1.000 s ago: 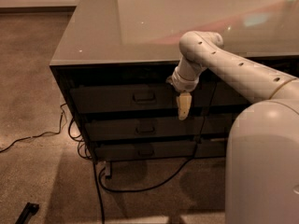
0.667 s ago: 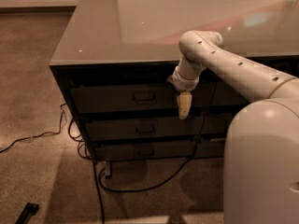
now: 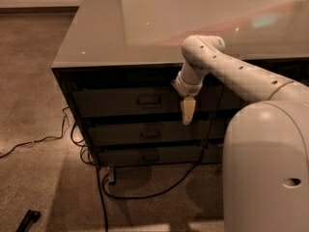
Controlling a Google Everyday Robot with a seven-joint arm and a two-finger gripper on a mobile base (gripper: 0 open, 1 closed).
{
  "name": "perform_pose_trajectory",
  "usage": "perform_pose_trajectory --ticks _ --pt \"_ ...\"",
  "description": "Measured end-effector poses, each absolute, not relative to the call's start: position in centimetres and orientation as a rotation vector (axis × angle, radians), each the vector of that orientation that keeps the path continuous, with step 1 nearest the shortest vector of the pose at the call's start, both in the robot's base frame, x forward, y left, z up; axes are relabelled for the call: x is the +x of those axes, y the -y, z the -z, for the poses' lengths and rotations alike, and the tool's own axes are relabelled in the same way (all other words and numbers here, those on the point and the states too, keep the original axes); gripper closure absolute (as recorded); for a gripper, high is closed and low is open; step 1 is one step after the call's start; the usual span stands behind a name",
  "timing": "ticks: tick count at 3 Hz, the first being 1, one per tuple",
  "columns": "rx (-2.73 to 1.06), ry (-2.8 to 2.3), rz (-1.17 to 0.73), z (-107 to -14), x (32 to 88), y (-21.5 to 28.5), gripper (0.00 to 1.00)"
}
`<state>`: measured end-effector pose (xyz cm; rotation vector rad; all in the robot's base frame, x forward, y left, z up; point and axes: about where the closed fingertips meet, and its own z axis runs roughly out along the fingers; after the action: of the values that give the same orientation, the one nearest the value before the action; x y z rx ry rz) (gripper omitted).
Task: Open top drawer
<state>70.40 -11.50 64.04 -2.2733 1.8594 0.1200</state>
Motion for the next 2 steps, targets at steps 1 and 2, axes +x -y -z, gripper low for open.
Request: perform_pose_trajectory --ticks 1,2 --pt "-2.304 -1.849 -0.12 -63.39 70.4 10.79 0.19" --pt "-2.306 -1.85 -0.118 -63.79 70.37 10.78 0.42"
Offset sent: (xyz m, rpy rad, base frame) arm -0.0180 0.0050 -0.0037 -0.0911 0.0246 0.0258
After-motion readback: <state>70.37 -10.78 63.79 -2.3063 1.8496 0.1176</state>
